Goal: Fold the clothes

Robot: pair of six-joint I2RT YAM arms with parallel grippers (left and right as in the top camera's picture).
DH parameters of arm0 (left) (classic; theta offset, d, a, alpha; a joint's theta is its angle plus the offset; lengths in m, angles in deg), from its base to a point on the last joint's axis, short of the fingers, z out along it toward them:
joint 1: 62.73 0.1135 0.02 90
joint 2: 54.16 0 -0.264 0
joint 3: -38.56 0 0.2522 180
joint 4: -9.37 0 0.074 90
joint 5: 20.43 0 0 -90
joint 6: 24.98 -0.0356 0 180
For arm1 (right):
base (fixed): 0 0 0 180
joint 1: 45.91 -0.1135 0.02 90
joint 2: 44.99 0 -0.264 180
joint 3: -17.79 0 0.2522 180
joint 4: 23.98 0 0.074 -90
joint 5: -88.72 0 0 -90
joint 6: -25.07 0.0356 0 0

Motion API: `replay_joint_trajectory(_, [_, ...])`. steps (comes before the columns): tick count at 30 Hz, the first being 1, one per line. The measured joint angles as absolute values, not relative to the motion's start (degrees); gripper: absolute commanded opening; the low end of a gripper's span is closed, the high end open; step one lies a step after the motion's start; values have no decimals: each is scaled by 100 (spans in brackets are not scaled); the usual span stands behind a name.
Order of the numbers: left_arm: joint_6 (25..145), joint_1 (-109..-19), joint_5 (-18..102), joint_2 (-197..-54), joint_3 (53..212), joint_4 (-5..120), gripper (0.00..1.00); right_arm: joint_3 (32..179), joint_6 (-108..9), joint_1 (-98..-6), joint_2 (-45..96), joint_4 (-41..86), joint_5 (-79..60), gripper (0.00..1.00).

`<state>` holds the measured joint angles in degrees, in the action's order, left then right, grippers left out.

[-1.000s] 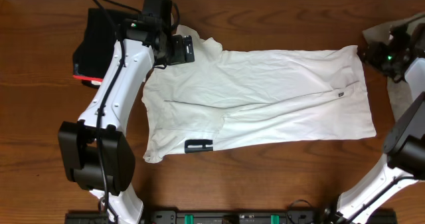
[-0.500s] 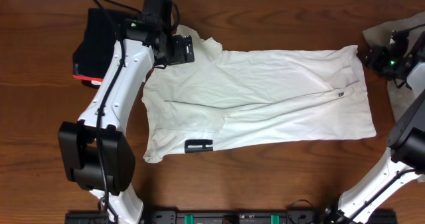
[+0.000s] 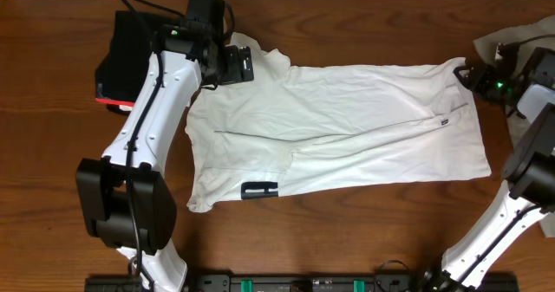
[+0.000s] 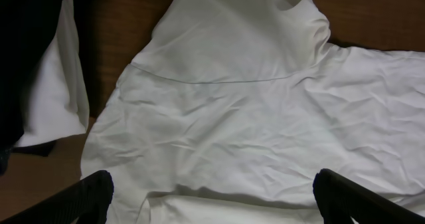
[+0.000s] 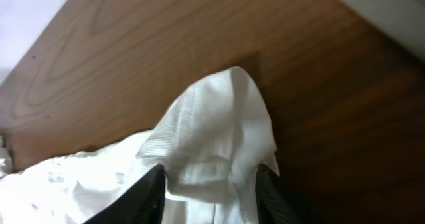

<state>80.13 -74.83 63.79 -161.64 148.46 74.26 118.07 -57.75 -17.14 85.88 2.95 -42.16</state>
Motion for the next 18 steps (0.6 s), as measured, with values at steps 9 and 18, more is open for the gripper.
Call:
replay_joint_trajectory(9, [8013, -7483, 6379, -16164, 14846, 7428, 98, 11807, -5723, -1716, 8590, 111, -4435, 46])
replay_joint_trajectory(18, [8013, -7483, 6379, -16164, 14846, 7426, 98, 11825, -5642, -1716, 8590, 92, -4588, 51])
